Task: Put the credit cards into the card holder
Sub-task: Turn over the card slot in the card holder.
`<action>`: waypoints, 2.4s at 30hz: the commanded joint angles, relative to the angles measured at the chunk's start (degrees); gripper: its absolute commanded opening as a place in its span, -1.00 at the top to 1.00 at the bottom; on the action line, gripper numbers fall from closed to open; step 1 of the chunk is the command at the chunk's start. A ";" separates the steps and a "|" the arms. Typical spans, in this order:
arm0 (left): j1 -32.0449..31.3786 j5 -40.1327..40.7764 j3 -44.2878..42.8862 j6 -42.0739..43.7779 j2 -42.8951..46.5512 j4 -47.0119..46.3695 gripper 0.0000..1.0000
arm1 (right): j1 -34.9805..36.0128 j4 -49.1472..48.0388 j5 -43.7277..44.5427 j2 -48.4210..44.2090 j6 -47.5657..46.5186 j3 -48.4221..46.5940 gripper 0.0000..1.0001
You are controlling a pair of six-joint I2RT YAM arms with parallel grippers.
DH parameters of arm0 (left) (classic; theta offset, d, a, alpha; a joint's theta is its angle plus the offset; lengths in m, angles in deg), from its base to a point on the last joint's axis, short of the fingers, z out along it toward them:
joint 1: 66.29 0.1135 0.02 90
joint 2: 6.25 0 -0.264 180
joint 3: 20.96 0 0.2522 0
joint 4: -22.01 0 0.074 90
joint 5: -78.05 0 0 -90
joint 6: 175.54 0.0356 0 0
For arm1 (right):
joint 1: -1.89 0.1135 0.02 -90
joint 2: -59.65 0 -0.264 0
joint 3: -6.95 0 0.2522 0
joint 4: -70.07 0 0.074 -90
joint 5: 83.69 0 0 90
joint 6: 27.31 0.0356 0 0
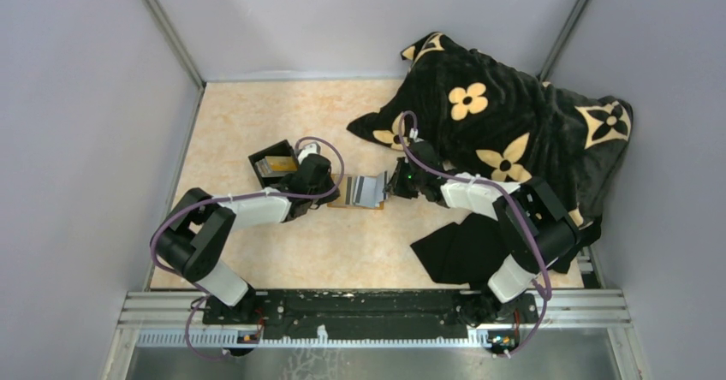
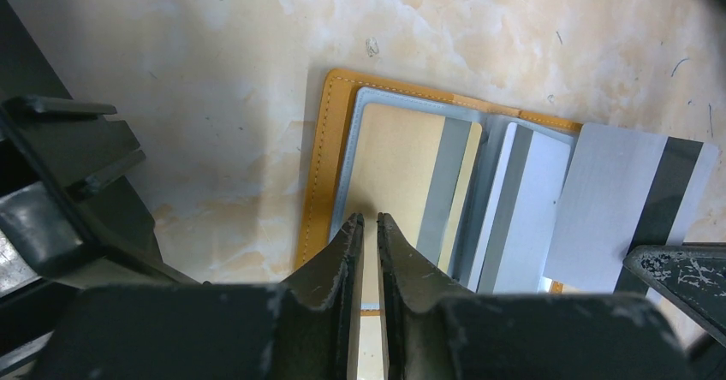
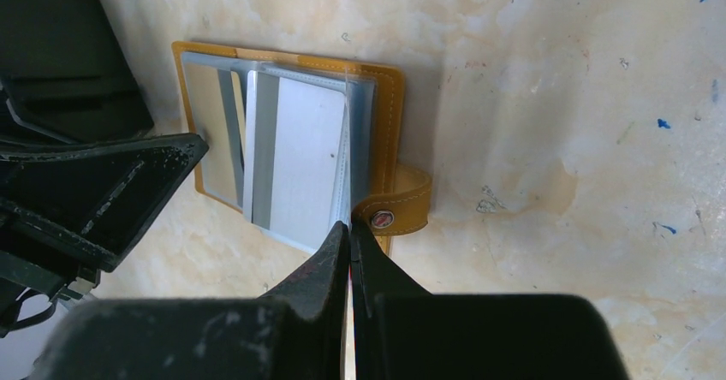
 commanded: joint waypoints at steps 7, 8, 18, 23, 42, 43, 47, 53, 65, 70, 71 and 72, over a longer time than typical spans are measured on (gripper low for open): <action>-0.62 -0.08 2.35 0.56 -4.08 6.85 0.65 | -3.15 -7.55 -4.89 -0.22 4.02 3.54 1.00; -0.62 -0.06 2.26 0.58 -4.15 6.87 0.65 | -3.32 -7.91 -5.28 -0.14 4.24 3.74 1.00; -0.71 0.28 2.06 0.75 -4.32 7.46 0.65 | -4.26 -10.81 -8.28 0.31 5.85 4.71 1.00; -0.71 0.34 2.14 0.76 -4.44 7.52 0.65 | -5.08 -12.50 -9.63 0.89 6.75 5.76 1.00; -0.97 0.06 2.85 0.15 -4.87 7.14 0.66 | -4.75 -16.16 -12.69 0.50 6.76 5.08 1.00; -1.05 0.07 2.93 0.15 -4.83 7.13 0.66 | -4.50 -16.17 -12.69 0.44 6.75 4.90 1.00; -1.15 0.12 3.10 0.14 -4.82 7.13 0.66 | -3.53 -15.85 -12.14 -0.01 6.55 4.13 1.00; -1.29 -0.08 3.33 -0.04 -4.84 6.96 0.66 | -1.86 -14.10 -11.01 -0.13 5.65 1.53 1.00; -1.58 -0.57 3.47 -0.38 -5.02 6.61 0.67 | 0.70 -13.43 -10.42 5.89 5.00 -2.91 1.00; -1.76 -0.39 3.60 -0.41 -4.47 6.90 0.68 | 1.41 -13.44 -10.34 7.57 4.90 -4.22 1.00; -1.76 -0.24 3.56 -0.29 -4.27 7.28 0.68 | 1.47 -13.40 -10.36 7.81 4.82 -4.51 1.00; -1.76 0.02 3.51 -0.29 -3.99 7.56 0.68 | 1.56 -13.36 -10.38 7.99 4.87 -4.74 1.00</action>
